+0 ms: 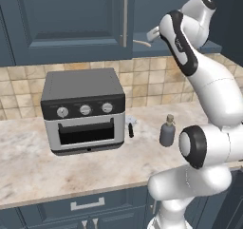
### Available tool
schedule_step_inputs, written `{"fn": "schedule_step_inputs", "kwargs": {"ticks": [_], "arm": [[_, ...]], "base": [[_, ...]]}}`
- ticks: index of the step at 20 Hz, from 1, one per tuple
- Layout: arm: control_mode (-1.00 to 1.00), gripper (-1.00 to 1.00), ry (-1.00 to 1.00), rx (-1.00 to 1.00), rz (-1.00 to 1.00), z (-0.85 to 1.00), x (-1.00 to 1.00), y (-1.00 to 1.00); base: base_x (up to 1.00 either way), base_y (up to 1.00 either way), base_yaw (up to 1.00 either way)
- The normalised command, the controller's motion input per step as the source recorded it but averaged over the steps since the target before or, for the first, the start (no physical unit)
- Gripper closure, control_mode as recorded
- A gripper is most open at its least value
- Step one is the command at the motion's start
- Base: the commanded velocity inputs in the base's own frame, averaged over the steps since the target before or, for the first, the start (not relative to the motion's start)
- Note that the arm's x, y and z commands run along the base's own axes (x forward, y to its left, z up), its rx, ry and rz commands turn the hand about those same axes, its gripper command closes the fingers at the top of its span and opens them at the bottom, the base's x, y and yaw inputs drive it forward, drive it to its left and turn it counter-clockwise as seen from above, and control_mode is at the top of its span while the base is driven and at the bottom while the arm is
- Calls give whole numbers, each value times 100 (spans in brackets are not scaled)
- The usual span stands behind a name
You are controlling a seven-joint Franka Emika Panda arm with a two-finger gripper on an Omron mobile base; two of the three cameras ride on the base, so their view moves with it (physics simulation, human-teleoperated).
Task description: Pick the dish brush and soap dispenser from the cabinet and place them on the counter.
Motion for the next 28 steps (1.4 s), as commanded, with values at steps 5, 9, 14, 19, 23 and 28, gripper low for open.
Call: {"fn": "schedule_step_inputs", "kwargs": {"ticks": [5,9,14,19,23,28], "arm": [[-100,-100,0,-1,3,0,23,27],[-100,-100,1,0,2,0,28,19],[-100,-100,3,0,0,-1,12,17],[-100,-100,2,0,3,-3,1,22],[-100,-100,4,0,7,0,0,11],[-100,-100,4,0,5,-1,1,6]], "base": [[0,0,0],[0,0,0],[0,0,0],[0,0,0],[0,0,0],[0,0,0]]}}
